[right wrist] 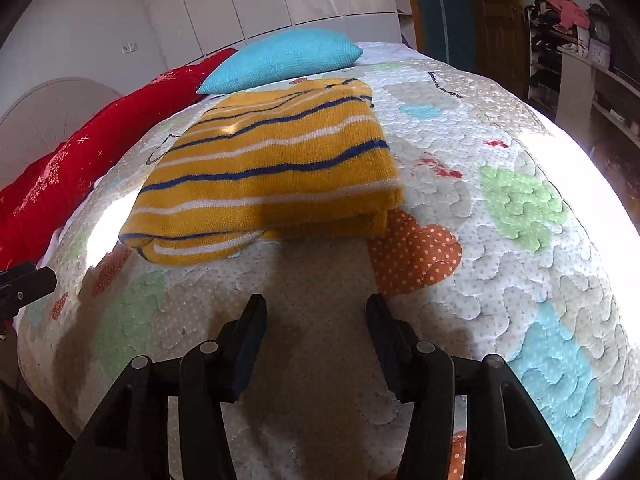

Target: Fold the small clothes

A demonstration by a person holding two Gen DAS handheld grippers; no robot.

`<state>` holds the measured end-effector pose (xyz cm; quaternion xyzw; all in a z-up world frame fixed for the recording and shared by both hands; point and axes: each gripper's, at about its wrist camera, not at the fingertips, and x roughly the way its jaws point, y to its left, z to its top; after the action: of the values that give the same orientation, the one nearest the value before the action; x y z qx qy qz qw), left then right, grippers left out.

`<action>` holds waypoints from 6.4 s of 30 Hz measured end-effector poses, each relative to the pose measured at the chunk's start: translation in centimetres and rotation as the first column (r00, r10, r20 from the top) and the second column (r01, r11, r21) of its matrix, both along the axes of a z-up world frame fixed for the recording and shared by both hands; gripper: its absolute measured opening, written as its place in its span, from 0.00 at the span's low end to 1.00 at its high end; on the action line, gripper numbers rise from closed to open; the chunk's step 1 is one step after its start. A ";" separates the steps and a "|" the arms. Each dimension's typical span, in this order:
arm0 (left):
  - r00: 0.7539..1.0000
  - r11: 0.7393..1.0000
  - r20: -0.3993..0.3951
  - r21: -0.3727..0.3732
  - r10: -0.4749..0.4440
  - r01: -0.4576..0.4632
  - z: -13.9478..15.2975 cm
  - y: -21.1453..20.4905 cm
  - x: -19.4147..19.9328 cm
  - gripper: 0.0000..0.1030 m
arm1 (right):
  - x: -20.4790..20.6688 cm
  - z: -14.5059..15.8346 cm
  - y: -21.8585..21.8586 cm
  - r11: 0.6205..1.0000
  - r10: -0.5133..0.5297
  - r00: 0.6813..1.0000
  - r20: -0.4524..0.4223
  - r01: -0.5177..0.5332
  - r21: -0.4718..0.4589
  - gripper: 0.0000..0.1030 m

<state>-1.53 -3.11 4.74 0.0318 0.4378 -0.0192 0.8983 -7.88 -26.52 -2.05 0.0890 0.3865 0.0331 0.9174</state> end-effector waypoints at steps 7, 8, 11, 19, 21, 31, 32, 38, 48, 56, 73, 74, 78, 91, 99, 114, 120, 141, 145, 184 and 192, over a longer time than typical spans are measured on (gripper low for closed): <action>0.996 0.974 -0.075 -0.226 -0.040 0.022 -0.9 2.2 1.9 0.81 | -1.0 3.1 -3.2 0.980 -0.040 0.998 0.048 0.030 0.197 0.62; 0.995 0.962 -0.084 -0.273 -0.047 0.022 -1.0 2.5 2.5 0.81 | -1.1 4.0 -4.2 0.974 -0.064 0.995 0.073 0.046 0.222 0.65; 0.993 0.923 -0.088 -0.382 -0.079 0.040 -1.2 2.9 5.1 0.83 | 0.3 6.2 -7.1 0.959 -0.129 0.985 0.115 0.094 0.268 0.76; 0.957 0.807 -0.150 -0.578 -0.249 0.119 -3.9 -0.6 14.5 0.86 | 12.8 4.5 -9.7 0.923 -0.053 0.998 -0.017 0.055 0.382 0.77; 0.942 0.769 -0.179 -0.629 -0.285 0.113 -5.2 -1.9 16.4 0.86 | 15.6 2.7 -9.7 0.903 -0.029 0.998 -0.058 0.051 0.426 0.77; 0.935 0.802 -0.142 -0.565 -0.326 0.194 -3.4 -3.3 16.9 0.50 | 19.6 0.2 -6.4 0.723 0.113 0.992 -0.051 -0.047 0.690 0.45; 0.941 0.810 -0.139 -0.557 -0.309 0.184 -3.1 -2.8 16.7 0.50 | 19.6 0.4 -5.8 0.719 0.128 0.991 -0.040 -0.065 0.692 0.45; 0.948 0.834 -0.200 -0.542 -0.246 0.102 -4.8 -1.3 16.3 0.63 | 19.5 -1.8 -5.1 0.699 0.099 0.993 -0.070 -0.019 0.715 0.49; 0.997 0.969 -0.052 -0.246 -0.049 0.035 -1.1 -0.1 9.7 0.72 | 13.4 4.5 -6.4 0.926 -0.118 0.993 -0.022 0.118 0.358 0.62; 0.873 0.994 0.476 -0.064 0.104 -0.083 6.6 0.2 0.4 1.00 | 10.9 7.6 3.4 0.986 0.100 0.989 0.108 -0.113 0.125 0.48; 0.836 0.976 0.535 -0.219 0.124 -0.004 8.9 2.4 -6.5 1.00 | 1.6 3.7 4.1 1.000 -0.011 1.000 0.023 0.010 0.007 0.54; 0.858 0.976 0.502 -0.218 0.112 0.000 8.5 2.2 -6.3 1.00 | 0.7 3.7 3.9 1.000 -0.022 1.000 0.023 0.021 0.017 0.54; 0.928 0.979 0.371 -0.199 0.041 0.036 6.3 0.8 -6.0 1.00 | -2.1 3.6 2.9 0.997 -0.069 0.998 0.011 0.068 0.031 0.58; 0.983 0.982 0.184 -0.187 0.020 0.015 2.0 -0.7 -5.4 1.00 | -3.5 2.8 2.0 0.988 -0.150 0.989 -0.014 0.150 -0.028 0.68; 0.995 0.984 0.087 -0.175 0.048 -0.032 0.5 -1.0 -4.8 1.00 | -3.6 2.7 2.6 0.987 -0.148 0.989 -0.007 0.147 -0.070 0.71; 0.999 0.993 0.035 -0.121 0.012 -0.008 -1.1 -2.6 -4.8 1.00 | -3.5 2.2 2.8 0.982 -0.163 0.987 -0.013 0.161 -0.099 0.74; 1.000 0.995 0.026 -0.098 0.015 -0.012 -1.3 -2.9 -4.8 1.00 | -3.5 2.2 3.0 0.981 -0.161 0.987 -0.011 0.159 -0.114 0.75; 1.000 0.996 -0.019 -0.084 0.025 -0.027 -2.6 -2.6 -4.5 1.00 | -3.9 2.0 4.0 0.972 -0.153 0.988 -0.001 0.150 -0.181 0.77; 0.999 0.996 -0.023 -0.087 0.023 -0.025 -2.7 -2.6 -4.5 1.00 | -3.9 2.0 4.3 0.969 -0.146 0.989 0.003 0.144 -0.198 0.78; 0.996 0.990 -0.088 -0.132 0.028 -0.040 -4.4 -1.6 -4.0 1.00 | -4.0 1.6 5.4 0.968 -0.129 0.992 -0.005 0.125 -0.215 0.81; 0.993 0.988 -0.110 -0.148 0.034 -0.051 -4.8 -1.3 -3.8 1.00 | -3.9 1.5 6.1 0.970 -0.109 0.994 -0.010 0.105 -0.220 0.81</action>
<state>-5.34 -4.43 -0.03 -0.0466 0.4832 -0.0347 0.8736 -11.79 -20.40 -0.56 0.0083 0.3924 -0.0602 0.9178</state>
